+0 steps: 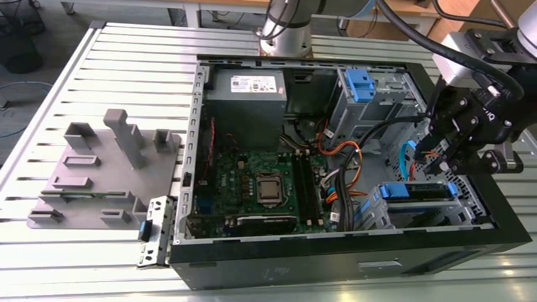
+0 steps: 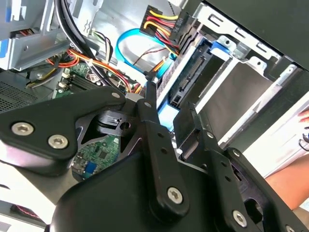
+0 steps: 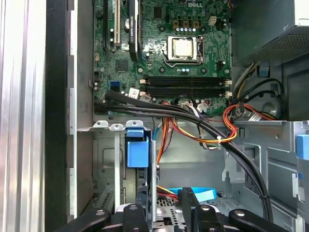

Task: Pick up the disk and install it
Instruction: 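Insert the first disk wire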

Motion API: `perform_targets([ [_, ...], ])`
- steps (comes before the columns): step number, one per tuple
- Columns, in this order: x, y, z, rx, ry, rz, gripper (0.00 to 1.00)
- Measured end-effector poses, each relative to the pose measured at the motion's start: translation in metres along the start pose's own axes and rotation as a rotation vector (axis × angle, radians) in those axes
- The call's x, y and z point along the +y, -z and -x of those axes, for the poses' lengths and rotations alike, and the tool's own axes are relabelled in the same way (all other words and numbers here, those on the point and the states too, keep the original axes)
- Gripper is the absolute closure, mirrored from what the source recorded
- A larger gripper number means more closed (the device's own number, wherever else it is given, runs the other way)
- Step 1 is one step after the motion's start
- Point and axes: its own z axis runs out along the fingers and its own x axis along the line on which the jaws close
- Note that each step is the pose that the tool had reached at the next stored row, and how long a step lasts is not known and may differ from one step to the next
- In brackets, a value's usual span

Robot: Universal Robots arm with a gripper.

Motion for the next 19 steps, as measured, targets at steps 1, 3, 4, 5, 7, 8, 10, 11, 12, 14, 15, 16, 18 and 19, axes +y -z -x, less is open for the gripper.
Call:
perform_targets([
  [1,0.0,-0.0004,0.0016,0.0,0.0,0.0,0.58],
  [3,-0.0001,-0.001,0.0045,0.0001,0.0,-0.0001,0.58],
  [4,-0.0001,-0.0014,0.0054,0.0,0.0,0.0,0.58],
  [5,-0.0001,-0.0018,0.0059,-0.0001,0.0,-0.0001,0.58],
  [7,-0.0003,-0.0028,0.0063,-0.0002,0.0,-0.0001,0.58],
  [8,-0.0004,-0.0034,0.0064,-0.0002,0.0,-0.0001,0.58],
  [10,-0.0012,-0.0043,0.0067,0.0002,0.0,0.0,0.58],
  [11,-0.0019,-0.0047,0.0069,0.0002,0.0,0.0,0.58],
  [12,-0.0027,-0.0051,0.007,0.0001,0.0,0.0,0.58],
  [14,-0.0045,-0.006,0.0072,0.0,0.0,0.0,0.58],
  [15,-0.0052,-0.0068,0.0073,0.0,0.0,-0.0001,0.58],
  [16,-0.0054,-0.0078,0.0074,0.0,0.0,0.0,0.58],
  [18,-0.0055,-0.0099,0.0075,0.0003,0.0,-0.0001,0.58],
  [19,-0.0055,-0.0106,0.0075,0.0006,0.0,-0.0001,0.58],
])
